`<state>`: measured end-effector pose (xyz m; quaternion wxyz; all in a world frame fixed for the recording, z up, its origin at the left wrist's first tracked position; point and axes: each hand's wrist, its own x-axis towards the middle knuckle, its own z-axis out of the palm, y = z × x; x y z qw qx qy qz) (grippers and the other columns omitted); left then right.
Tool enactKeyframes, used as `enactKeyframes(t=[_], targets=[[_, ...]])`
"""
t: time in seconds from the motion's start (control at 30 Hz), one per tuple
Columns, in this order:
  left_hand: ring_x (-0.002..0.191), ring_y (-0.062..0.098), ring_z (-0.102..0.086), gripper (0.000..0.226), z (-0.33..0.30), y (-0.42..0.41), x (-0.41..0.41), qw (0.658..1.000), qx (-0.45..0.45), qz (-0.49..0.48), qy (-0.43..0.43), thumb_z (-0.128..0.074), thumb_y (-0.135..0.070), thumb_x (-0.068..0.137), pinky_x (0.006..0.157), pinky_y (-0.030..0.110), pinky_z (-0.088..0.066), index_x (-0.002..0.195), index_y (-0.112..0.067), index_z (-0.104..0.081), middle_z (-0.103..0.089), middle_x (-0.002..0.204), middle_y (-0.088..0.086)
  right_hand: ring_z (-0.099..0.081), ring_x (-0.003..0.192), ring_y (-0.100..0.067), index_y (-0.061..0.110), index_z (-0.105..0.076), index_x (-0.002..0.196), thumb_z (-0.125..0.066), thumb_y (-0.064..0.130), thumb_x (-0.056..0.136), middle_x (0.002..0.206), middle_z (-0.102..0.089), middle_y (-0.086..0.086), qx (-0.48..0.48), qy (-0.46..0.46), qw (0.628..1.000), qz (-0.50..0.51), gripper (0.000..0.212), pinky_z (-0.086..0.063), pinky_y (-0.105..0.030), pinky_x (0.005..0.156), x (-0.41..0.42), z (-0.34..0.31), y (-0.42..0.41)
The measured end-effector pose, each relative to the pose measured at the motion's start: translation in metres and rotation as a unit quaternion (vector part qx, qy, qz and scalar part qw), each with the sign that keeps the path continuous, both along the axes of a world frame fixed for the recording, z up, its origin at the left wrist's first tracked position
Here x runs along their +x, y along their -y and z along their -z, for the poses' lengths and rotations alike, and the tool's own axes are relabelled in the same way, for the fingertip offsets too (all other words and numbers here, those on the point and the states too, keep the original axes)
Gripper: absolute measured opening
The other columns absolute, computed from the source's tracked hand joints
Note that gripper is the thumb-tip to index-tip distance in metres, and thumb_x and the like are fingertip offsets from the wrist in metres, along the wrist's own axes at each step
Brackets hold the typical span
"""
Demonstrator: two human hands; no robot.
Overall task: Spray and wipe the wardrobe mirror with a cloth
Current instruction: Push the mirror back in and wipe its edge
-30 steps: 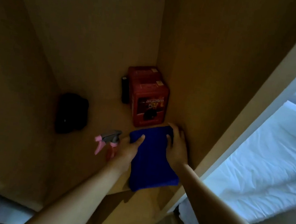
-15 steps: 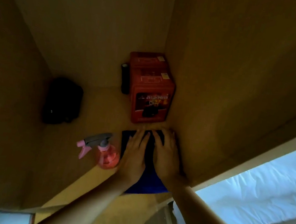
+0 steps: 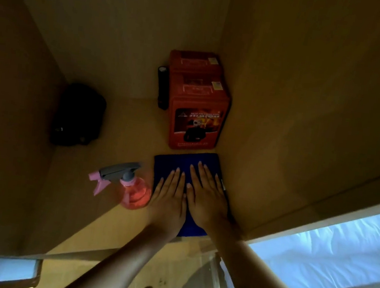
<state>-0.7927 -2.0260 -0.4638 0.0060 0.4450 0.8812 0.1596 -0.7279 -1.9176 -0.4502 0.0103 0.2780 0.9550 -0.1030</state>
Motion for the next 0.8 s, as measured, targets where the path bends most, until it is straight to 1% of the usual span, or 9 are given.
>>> enactKeyframes(t=[0.1,0.23,0.3,0.4,0.5,0.57,0.67,0.73,0.8], targets=[[0.139,0.019,-0.029,0.052,0.001,-0.004,-0.003,1.000,0.000,-0.001,0.002,-0.031,-0.025,0.096,0.115,0.034,-0.014,0.141,-0.003,-0.045,-0.044,0.147,0.011,0.002,0.150,-0.014,0.022,-0.003,0.155,0.012,0.046,0.088,0.164,-0.002,-0.001,0.006,0.001,1.000,0.001,0.073,0.008,-0.035,0.119,-0.003,0.002,-0.004],[0.139,0.017,-0.026,0.053,0.003,-0.002,-0.004,1.000,-0.005,-0.007,-0.008,-0.029,-0.026,0.096,0.116,0.033,-0.013,0.141,-0.004,-0.044,-0.043,0.148,0.011,0.005,0.150,-0.014,0.022,0.000,0.155,0.017,0.046,0.086,0.164,0.002,-0.001,0.016,0.012,1.000,-0.005,0.075,0.012,-0.033,0.118,-0.004,0.001,-0.002],[0.141,0.015,-0.018,0.056,0.002,0.000,-0.003,1.000,-0.010,-0.005,0.000,-0.021,-0.029,0.097,0.120,0.032,-0.008,0.146,-0.006,-0.036,-0.034,0.153,0.009,0.005,0.150,-0.014,0.021,-0.001,0.155,0.017,0.046,0.085,0.164,0.002,-0.001,0.015,0.012,1.000,-0.007,0.077,0.012,-0.033,0.117,-0.004,0.001,-0.001],[0.147,0.013,-0.003,0.066,0.002,0.001,-0.004,0.999,-0.025,0.012,0.025,-0.002,-0.037,0.094,0.118,0.029,0.005,0.152,-0.011,-0.019,-0.013,0.160,0.004,0.003,0.150,-0.015,0.021,-0.006,0.156,0.016,0.047,0.085,0.164,-0.001,-0.001,0.012,0.000,1.000,-0.008,0.078,0.011,-0.033,0.117,-0.003,0.001,-0.001],[0.148,0.011,-0.004,0.069,0.003,0.009,-0.005,0.999,-0.002,0.004,0.049,0.000,-0.042,0.093,0.118,0.026,0.007,0.153,-0.014,-0.020,-0.015,0.160,0.002,0.000,0.151,-0.016,0.021,-0.009,0.156,0.014,0.048,0.086,0.164,-0.005,-0.001,0.011,0.001,1.000,-0.012,0.079,0.007,-0.035,0.119,-0.002,0.001,0.000],[0.148,0.011,-0.004,0.072,-0.001,0.018,0.001,0.997,-0.003,0.006,0.071,0.003,-0.045,0.091,0.117,0.025,0.007,0.153,-0.015,-0.019,-0.014,0.161,0.001,0.000,0.151,-0.016,0.020,-0.009,0.156,0.008,0.047,0.093,0.164,-0.005,-0.002,0.010,0.012,1.000,-0.016,0.071,0.005,-0.037,0.120,0.001,-0.002,0.003],[0.149,0.014,-0.008,0.068,-0.009,0.037,0.011,0.995,0.000,0.004,0.104,-0.005,-0.045,0.095,0.119,0.025,-0.001,0.152,-0.012,-0.020,-0.016,0.161,0.004,-0.001,0.151,-0.018,0.020,-0.010,0.156,-0.014,0.039,0.105,0.164,-0.007,-0.003,-0.007,0.029,1.000,0.005,0.054,0.001,-0.042,0.121,0.004,-0.013,0.009],[0.148,0.015,-0.015,0.055,-0.016,0.057,0.019,0.993,0.027,0.001,0.114,-0.023,-0.036,0.103,0.120,0.025,-0.010,0.151,-0.010,-0.025,-0.022,0.159,0.006,-0.003,0.151,-0.018,0.021,-0.012,0.156,-0.021,0.038,0.105,0.163,-0.009,-0.003,-0.016,0.012,0.999,0.026,0.054,-0.001,-0.045,0.120,0.012,-0.020,0.026],[0.144,0.015,-0.027,0.050,-0.023,0.088,0.026,0.992,0.056,-0.011,0.117,-0.032,-0.030,0.103,0.117,0.026,-0.025,0.149,-0.011,-0.031,-0.030,0.156,0.005,-0.007,0.150,-0.018,0.020,-0.015,0.155,-0.027,0.037,0.105,0.163,-0.012,-0.002,-0.041,-0.010,0.999,0.035,0.054,-0.005,-0.046,0.120,0.018,-0.029,0.051]])
